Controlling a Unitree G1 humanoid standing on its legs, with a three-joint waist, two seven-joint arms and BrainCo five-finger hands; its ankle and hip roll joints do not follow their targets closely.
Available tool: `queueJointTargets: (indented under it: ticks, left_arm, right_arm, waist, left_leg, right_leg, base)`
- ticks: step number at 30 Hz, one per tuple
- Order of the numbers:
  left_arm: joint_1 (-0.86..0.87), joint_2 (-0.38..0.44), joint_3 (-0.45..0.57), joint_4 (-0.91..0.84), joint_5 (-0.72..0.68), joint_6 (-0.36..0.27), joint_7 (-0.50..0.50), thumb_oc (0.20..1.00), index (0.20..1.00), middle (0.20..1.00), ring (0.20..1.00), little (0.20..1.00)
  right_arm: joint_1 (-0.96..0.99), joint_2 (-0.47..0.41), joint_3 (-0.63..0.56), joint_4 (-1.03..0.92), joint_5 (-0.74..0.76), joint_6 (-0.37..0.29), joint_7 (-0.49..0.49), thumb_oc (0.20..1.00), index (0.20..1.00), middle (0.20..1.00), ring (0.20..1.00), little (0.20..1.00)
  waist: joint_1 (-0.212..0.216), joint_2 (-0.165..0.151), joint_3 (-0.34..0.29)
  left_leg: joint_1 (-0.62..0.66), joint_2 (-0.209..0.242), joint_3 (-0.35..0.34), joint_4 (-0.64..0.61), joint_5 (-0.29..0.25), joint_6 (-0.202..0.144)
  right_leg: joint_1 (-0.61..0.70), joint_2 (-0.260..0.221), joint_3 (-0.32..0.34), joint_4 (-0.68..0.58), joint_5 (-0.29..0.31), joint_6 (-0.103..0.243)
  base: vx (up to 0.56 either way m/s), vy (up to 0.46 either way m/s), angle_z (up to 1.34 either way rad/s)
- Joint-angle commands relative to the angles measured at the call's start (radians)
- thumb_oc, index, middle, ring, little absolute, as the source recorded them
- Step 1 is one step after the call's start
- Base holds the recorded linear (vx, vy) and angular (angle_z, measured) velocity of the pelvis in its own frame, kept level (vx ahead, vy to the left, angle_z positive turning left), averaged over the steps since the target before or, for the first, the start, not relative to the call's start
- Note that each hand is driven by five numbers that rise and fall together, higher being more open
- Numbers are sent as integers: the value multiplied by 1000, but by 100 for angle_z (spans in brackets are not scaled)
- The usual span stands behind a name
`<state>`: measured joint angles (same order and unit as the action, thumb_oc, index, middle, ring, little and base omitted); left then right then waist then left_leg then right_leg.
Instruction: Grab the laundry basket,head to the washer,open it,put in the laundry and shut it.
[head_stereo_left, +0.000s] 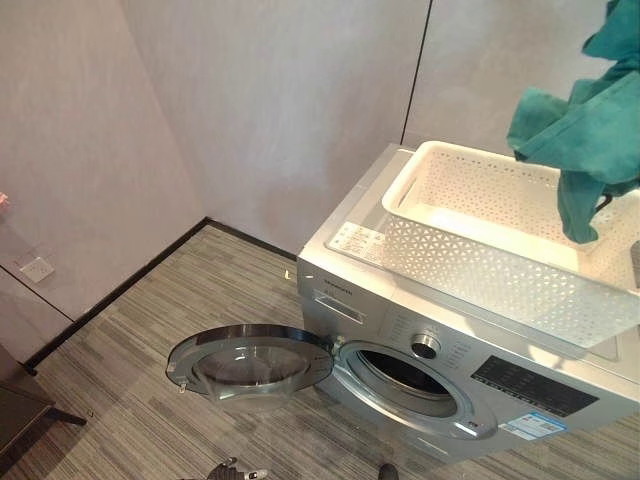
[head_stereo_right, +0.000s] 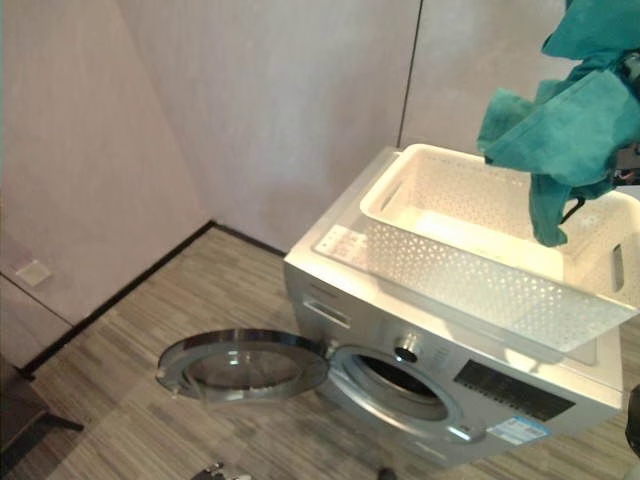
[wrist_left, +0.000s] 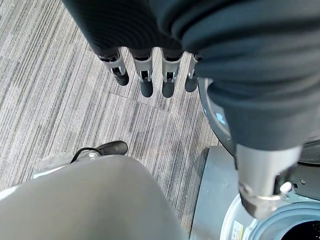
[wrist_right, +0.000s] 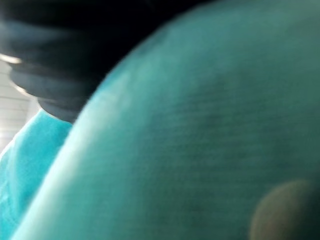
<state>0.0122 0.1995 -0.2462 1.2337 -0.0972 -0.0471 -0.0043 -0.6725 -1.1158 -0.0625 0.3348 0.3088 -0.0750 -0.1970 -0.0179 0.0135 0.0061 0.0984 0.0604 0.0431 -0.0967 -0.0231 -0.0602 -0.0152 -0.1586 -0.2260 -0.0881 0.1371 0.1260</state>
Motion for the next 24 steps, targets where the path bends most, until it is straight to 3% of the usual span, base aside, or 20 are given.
queueJointTargets:
  ticks: [1,11,15,18,19,22,24]
  left_arm:
    - [-44,21,-15,58,34,-26,11,1000,1000,1000,1000,1000]
    - [-38,37,32,52,66,-28,14,1000,1000,1000,1000,1000]
    - [-19,50,82,62,73,-24,18,1000,1000,1000,1000,1000]
    - [8,51,141,78,46,-20,21,1000,1000,1000,1000,1000]
    - [8,53,140,78,47,-21,20,1000,1000,1000,1000,1000]
    - [11,54,168,85,50,-27,24,1000,1000,1000,1000,1000]
    - [12,57,172,81,50,-31,26,1000,1000,1000,1000,1000]
  right_arm:
    - [-3,-27,-79,-68,-38,-72,-59,200,200,200,200,200]
    - [302,-70,-402,-269,-161,-37,-103,200,200,200,200,200]
    - [432,-103,-544,-259,-293,36,-152,200,200,200,200,200]
    - [585,-36,-652,-239,-339,72,-153,200,200,200,200,200]
    - [591,-33,-657,-241,-338,70,-153,200,200,200,200,200]
    - [705,88,-675,-190,-334,70,-141,200,200,200,200,200]
    - [740,110,-687,-178,-342,72,-134,200,200,200,200,200]
  waist:
    - [5,-87,-30]
    - [-42,-90,-37]
    - [-69,-89,-35]
    - [-84,-87,-28]
    - [-80,-89,-29]
    - [-92,-93,-19]
    - [-91,-95,-19]
  left_leg:
    - [3,-30,59,10,-71,33]
    - [9,-57,85,10,-89,55]
    - [14,-66,119,9,-98,66]
    - [17,-68,155,9,-106,75]
    - [18,-68,158,9,-107,75]
    - [23,-72,186,9,-112,80]
    - [24,-73,189,9,-113,81]
  right_leg:
    - [32,-90,-19,79,-89,71]
    - [10,-107,12,70,-51,91]
    - [-11,-108,39,61,-24,100]
    - [-36,-105,50,51,-1,104]
    - [-36,-104,52,50,-1,104]
    - [-53,-103,64,41,13,109]
    - [-55,-104,68,40,14,109]
  base:
    - [-11,36,-4]
    - [-15,56,-6]
    - [-17,44,-33]
    - [-25,33,-26]
    - [-15,3,-45]
    - [-19,6,-50]
    - [-4,5,-43]
